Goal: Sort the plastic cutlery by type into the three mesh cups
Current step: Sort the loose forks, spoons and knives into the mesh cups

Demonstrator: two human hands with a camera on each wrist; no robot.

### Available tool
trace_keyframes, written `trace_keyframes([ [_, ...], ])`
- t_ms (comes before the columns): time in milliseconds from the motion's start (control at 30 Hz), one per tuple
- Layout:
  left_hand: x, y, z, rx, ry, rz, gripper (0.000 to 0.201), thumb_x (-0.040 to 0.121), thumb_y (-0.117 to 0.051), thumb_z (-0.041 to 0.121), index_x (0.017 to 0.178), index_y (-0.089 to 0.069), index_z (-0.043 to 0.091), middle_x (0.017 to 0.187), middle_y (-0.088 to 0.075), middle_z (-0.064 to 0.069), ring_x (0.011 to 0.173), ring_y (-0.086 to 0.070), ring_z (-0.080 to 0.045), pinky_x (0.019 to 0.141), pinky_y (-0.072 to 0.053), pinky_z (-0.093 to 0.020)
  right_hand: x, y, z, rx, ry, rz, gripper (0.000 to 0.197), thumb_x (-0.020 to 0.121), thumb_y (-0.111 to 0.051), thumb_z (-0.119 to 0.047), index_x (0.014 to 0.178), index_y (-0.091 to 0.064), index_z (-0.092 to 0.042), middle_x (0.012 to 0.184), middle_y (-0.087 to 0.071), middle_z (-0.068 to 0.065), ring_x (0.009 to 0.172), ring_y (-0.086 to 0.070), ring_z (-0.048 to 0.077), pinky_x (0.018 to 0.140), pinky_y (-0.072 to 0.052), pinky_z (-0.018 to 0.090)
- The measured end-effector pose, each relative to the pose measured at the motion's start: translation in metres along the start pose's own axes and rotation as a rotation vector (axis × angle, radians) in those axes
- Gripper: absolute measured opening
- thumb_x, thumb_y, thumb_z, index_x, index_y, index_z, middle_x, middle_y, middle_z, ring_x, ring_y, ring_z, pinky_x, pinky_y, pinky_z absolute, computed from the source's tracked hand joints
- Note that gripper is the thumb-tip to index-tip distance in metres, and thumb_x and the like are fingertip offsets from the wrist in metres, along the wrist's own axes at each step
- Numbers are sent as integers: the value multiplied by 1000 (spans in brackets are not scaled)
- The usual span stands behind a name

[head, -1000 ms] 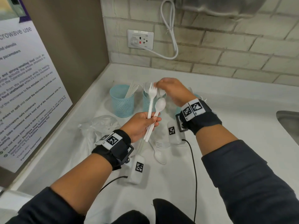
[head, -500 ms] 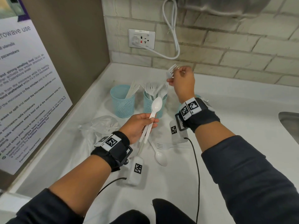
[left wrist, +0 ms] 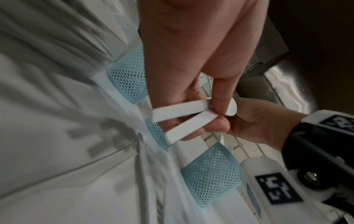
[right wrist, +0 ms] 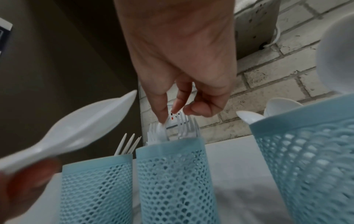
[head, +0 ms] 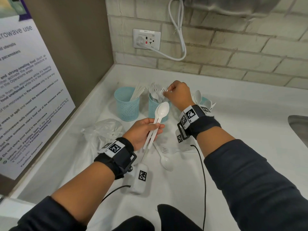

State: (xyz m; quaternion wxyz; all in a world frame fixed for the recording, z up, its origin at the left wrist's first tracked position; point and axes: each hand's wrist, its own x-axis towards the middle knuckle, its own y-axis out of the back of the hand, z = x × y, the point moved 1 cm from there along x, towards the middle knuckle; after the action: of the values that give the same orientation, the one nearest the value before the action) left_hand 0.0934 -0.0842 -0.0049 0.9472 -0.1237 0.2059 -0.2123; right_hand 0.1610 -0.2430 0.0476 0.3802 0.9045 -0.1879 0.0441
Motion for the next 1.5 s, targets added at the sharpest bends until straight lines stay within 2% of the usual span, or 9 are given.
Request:
trace_keyframes([
  [133, 0, 1, -1, 0, -9, -18, 11, 92, -51, 4, 94, -60, 11, 79, -73, 2, 70, -69, -8, 61, -50, -22, -5, -2, 7, 12, -31, -5, 17, 81, -67, -21, 80, -52, -14, 90, -54, 7, 83, -48, 18, 61, -31, 22],
  [200, -1, 1, -1, -1, -14, -21, 11, 92, -52, 4, 94, -60, 11, 80, -74, 2, 72, -70, -9, 64, -51, -23, -8, 3, 8, 84, -58, 52, 29, 88, -60, -35, 98, -53, -9, 89, -56, 5, 80, -50, 17, 67, -32, 23],
  [267, -1, 1, -2, 0, -19, -23, 11, 92, -52, 5, 95, -60, 12, 81, -74, 3, 75, -70, -9, 66, -51, -23, -12, 13, 4, 136, -76, 59, 34, 93, -50, -43, 91, -55, -8, 74, -57, 1, 72, -53, 16, 66, -34, 24],
  [433, -1, 1, -5, 11, -18, -23, 11, 92, -53, 6, 96, -61, 13, 84, -74, 3, 80, -69, -10, 68, -51, -23, -27, 36, -3, 80, -77, -347, 54, 85, -52, -59, 82, -65, -7, 59, -51, -4, 49, -41, 9, 47, -31, 19],
  [633, -1, -7, -5, 2, -24, -49, 12, 93, -52, 11, 102, -60, 13, 89, -73, 2, 79, -70, -10, 71, -52, -24, -42, 34, 4, 39, -62, -654, 16, 80, -70, -36, 84, -62, -22, 71, -62, -3, 49, -49, 7, 47, -38, 17],
  [833, -5, -9, -6, -30, -29, -72, 18, 98, -43, 22, 105, -59, 21, 91, -73, 2, 78, -71, -9, 68, -54, -21, -49, 35, 16, 261, -123, -605, 26, 82, -70, -11, 107, -64, -8, 68, -63, 4, 52, -58, 4, 50, -48, 12],
  [1067, -7, -13, -7, -8, -45, -74, 18, 98, -44, 24, 104, -60, 24, 96, -70, -1, 79, -70, -10, 68, -55, -22, -52, 35, 20, 349, -164, -606, 34, 81, -70, -8, 114, -62, -10, 74, -65, 2, 55, -61, 6, 53, -51, 14],
  [1367, -8, -31, -8, 226, -78, -53, 28, 100, -39, 27, 124, -53, 22, 90, -70, 2, 68, -67, -7, 63, -52, -19, -56, 30, 24, 412, -139, -514, 13, 89, -61, -14, 103, -61, -17, 85, -65, 8, 45, -57, 2, 45, -46, 13],
  [1500, -7, -33, -8, 223, -64, -48, 26, 99, -42, 22, 123, -54, 21, 85, -66, 2, 54, -56, -2, 54, -47, -14, -51, 43, 28, 395, -117, -258, 5, 91, -58, -9, 92, -55, -14, 76, -60, 9, 38, -50, 0, 39, -40, 14],
])
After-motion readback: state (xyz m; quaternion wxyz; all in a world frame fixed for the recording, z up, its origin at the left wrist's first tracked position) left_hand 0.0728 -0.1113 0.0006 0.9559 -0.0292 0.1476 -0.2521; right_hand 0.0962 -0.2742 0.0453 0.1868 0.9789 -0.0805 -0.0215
